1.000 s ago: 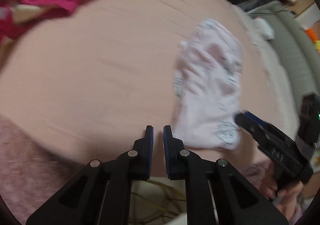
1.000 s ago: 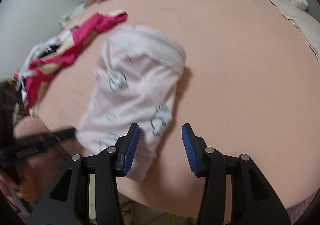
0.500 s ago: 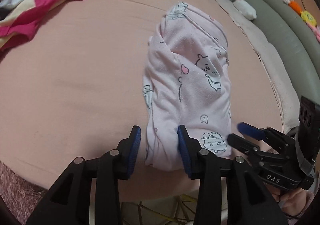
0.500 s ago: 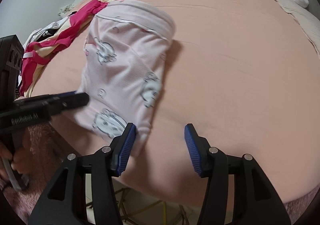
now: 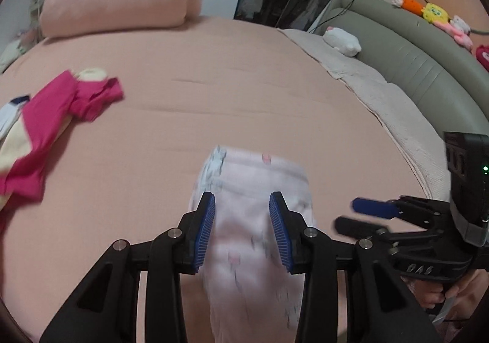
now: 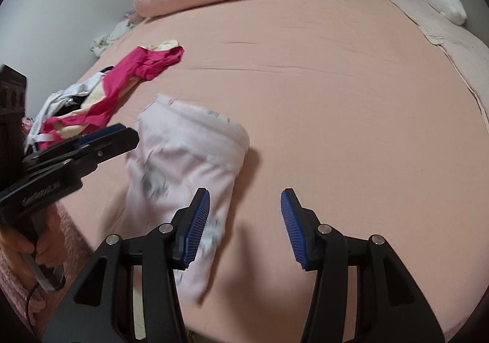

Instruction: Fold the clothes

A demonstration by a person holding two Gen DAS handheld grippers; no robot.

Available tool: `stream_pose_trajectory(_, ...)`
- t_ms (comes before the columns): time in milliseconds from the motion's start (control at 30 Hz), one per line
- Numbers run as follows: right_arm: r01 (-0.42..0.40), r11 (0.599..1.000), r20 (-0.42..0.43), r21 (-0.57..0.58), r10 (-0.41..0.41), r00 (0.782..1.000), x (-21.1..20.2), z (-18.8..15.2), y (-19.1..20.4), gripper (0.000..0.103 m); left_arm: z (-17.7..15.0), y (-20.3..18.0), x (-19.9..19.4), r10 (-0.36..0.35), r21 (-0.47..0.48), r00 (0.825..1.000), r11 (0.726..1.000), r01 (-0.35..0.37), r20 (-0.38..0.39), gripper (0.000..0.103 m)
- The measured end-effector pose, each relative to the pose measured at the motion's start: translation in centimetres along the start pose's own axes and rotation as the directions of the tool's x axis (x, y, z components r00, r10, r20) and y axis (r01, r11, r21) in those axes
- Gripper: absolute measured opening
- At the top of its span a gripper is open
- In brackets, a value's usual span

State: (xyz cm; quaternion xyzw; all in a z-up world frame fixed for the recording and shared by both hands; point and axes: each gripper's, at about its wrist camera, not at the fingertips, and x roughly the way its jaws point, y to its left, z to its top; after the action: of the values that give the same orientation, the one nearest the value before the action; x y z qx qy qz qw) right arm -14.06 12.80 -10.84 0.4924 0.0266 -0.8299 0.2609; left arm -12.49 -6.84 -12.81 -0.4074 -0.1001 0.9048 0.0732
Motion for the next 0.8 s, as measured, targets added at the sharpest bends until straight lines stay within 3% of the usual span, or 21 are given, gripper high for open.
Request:
stream_pose_trajectory(67,-0.029,0.999,-0.011,0.020,0.029,1.000,1.6,0.7,0.5,0.050,-0.8,0.8,1.4,0.041,-0.033,0.997,0.999,-0.043,-0.060,0.040)
stream_pose_trajectory(167,-0.042,0.998,-0.016,0.043,0.043,0.999,3.7,1.1,1.2,0.050,-2.8,4.6,4.5,0.029,-0.185,0.983,0.981,-0.062,-0.179,0.040)
stream_pose_trajectory(267,-0.034,0.996,-0.011,0.082,0.035,0.999,5.1,1.0,1.1,0.051,-3.1,6.2,4.3,-0.023,-0.247,0.985,0.969,-0.021,-0.172,0.040)
stream_pose_trajectory(333,-0.056,0.991,-0.002,0.122,0.057,0.998,5.1,0.7,0.8,0.051,-2.5,6.1,3.4,0.004,-0.222,0.990,0.974,-0.036,-0.144,0.040)
stream_pose_trajectory(433,-0.091,0.985,0.008,0.146,0.091,0.996,3.8,-0.6,0.4,0.052,-1.2,4.7,0.8,0.020,-0.147,0.998,0.989,-0.029,-0.061,0.040)
stream_pose_trajectory(567,-0.115,0.981,-0.013,0.159,0.119,0.993,2.6,-2.8,-0.1,0.052,0.8,0.4,-1.7,-0.003,0.055,1.000,0.998,0.002,0.021,0.041)
stream_pose_trajectory(700,-0.102,0.976,-0.027,0.194,0.109,0.994,2.7,-3.6,-1.1,0.052,0.7,-5.0,-0.2,-0.054,0.244,0.998,0.968,0.063,-0.045,0.041)
stream_pose_trajectory(800,-0.132,0.968,-0.037,0.215,0.143,0.989,3.1,-3.5,-1.3,0.052,0.2,-7.8,2.1,-0.010,0.344,0.995,0.938,0.045,-0.103,0.041)
